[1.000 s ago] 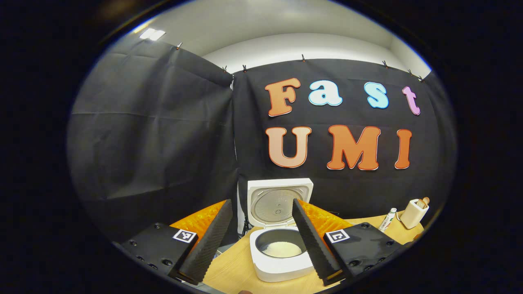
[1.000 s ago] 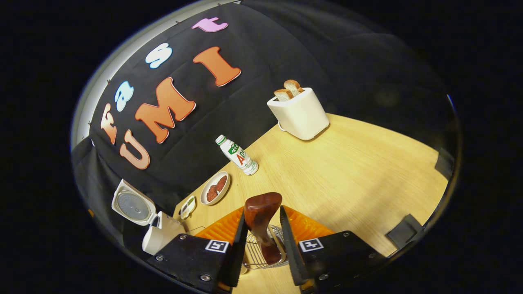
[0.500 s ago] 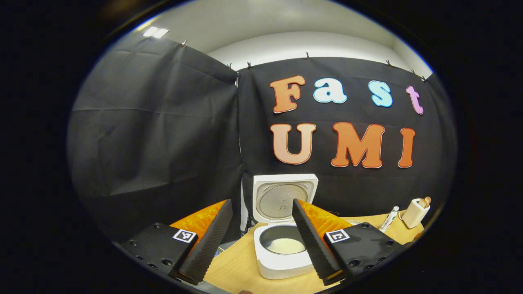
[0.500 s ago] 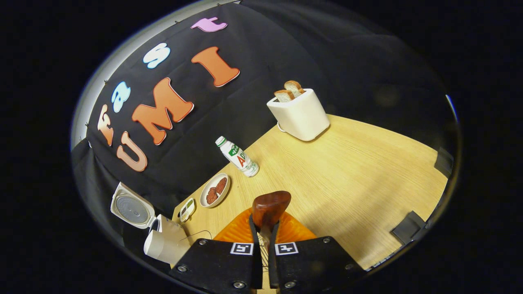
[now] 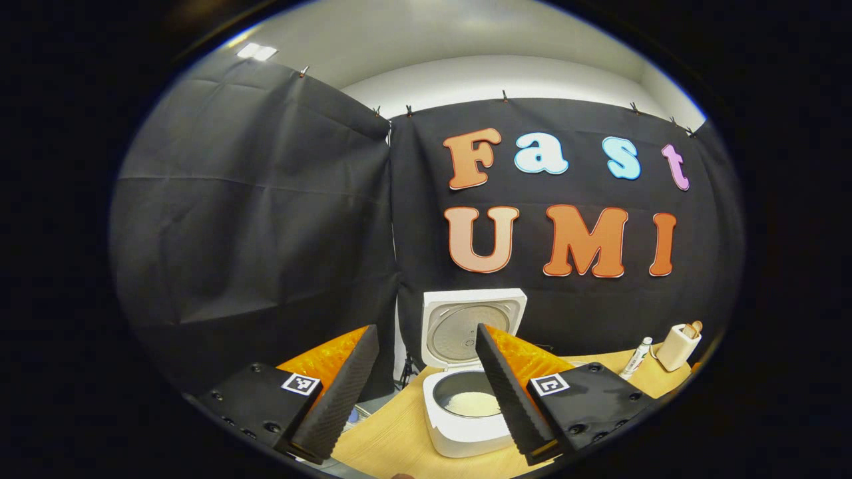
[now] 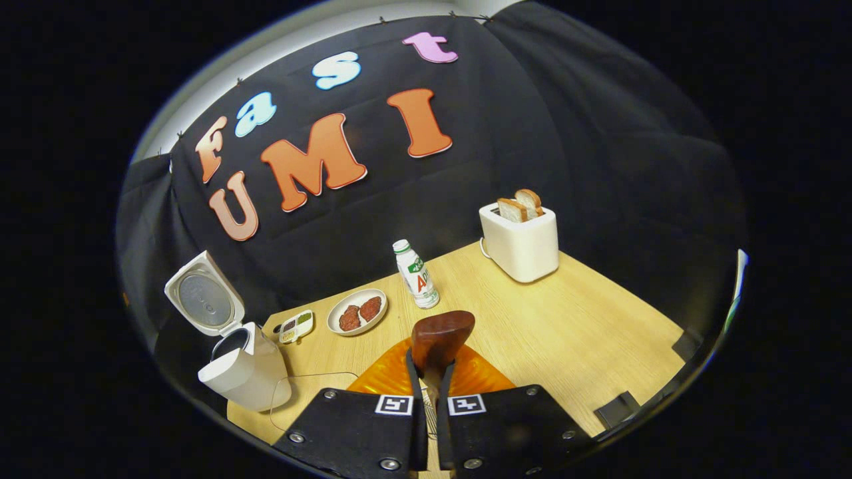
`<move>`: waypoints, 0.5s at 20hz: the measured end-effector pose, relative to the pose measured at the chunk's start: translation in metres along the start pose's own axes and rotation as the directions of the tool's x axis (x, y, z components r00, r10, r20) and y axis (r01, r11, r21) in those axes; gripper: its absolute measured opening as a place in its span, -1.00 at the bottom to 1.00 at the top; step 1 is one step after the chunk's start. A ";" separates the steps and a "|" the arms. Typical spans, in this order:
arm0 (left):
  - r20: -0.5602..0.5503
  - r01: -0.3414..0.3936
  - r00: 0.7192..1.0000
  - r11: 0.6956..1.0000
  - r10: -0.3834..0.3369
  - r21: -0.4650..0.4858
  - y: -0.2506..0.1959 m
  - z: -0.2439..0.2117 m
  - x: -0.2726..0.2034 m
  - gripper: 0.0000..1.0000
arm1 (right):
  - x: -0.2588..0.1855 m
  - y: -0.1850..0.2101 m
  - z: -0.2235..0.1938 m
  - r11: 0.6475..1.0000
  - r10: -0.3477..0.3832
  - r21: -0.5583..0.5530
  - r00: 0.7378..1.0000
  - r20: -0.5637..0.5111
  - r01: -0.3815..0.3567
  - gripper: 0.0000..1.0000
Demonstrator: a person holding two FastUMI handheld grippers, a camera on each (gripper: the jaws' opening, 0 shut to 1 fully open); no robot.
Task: Close the left gripper, press the button to open the rice cooker; take a wooden spoon from the chopstick holder with the right hand, scoop a spoonful of rice and pour it into the rice cooker, then put the wooden spoon back into the chopstick holder.
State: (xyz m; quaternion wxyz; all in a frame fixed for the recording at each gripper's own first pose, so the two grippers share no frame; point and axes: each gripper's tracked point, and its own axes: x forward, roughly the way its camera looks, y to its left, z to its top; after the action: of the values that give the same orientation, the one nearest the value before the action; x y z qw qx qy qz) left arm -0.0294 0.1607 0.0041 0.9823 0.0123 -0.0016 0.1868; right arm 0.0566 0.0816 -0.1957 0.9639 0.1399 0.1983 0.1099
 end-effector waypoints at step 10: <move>-0.018 0.061 0.998 0.998 -0.061 0.007 0.027 -0.010 0.015 0.96 | -0.035 0.081 0.026 0.998 0.067 -0.025 0.992 0.105 -0.065 -0.90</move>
State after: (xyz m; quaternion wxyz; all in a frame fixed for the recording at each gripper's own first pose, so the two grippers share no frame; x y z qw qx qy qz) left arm -0.0256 0.1917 -0.0051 0.9875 0.0147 0.0080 0.1570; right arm 0.0234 0.1422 -0.1355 0.9703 0.1416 0.1409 0.1364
